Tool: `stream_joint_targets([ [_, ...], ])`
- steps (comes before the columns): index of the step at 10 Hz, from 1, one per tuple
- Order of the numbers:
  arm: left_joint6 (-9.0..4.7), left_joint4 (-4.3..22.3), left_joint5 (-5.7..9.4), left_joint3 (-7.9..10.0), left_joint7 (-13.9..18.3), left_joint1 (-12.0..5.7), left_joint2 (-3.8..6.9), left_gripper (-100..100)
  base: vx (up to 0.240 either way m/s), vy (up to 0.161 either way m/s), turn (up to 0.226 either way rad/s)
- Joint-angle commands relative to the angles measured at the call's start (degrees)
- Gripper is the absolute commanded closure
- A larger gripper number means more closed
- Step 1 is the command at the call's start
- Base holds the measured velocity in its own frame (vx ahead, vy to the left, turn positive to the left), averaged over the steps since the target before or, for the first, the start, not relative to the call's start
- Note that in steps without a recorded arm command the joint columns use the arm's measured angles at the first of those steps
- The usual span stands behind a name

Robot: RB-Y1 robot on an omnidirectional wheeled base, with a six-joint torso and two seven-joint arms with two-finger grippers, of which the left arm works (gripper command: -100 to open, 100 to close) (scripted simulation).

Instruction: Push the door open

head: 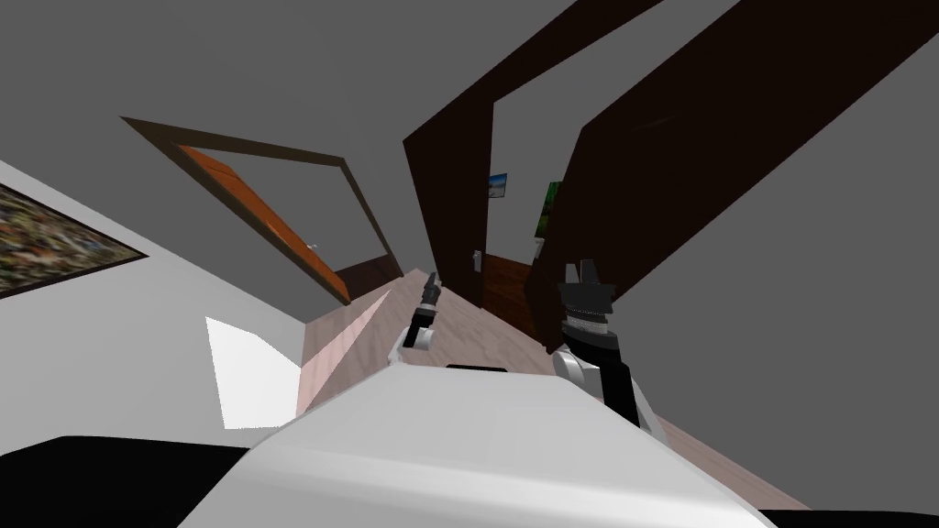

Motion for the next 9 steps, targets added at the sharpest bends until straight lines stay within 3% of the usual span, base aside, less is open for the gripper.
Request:
stream_joint_targets([
  [1, 0.02, 2.9, -0.12, -0.58, 0.5, -1.90, 0.07, -100, 0.084, 0.052, -0.028],
  [9, -0.22, 16.7, -0.87, -3.72, 2.8, -10.72, -0.32, -100, 0.097, 0.052, -0.032],
])
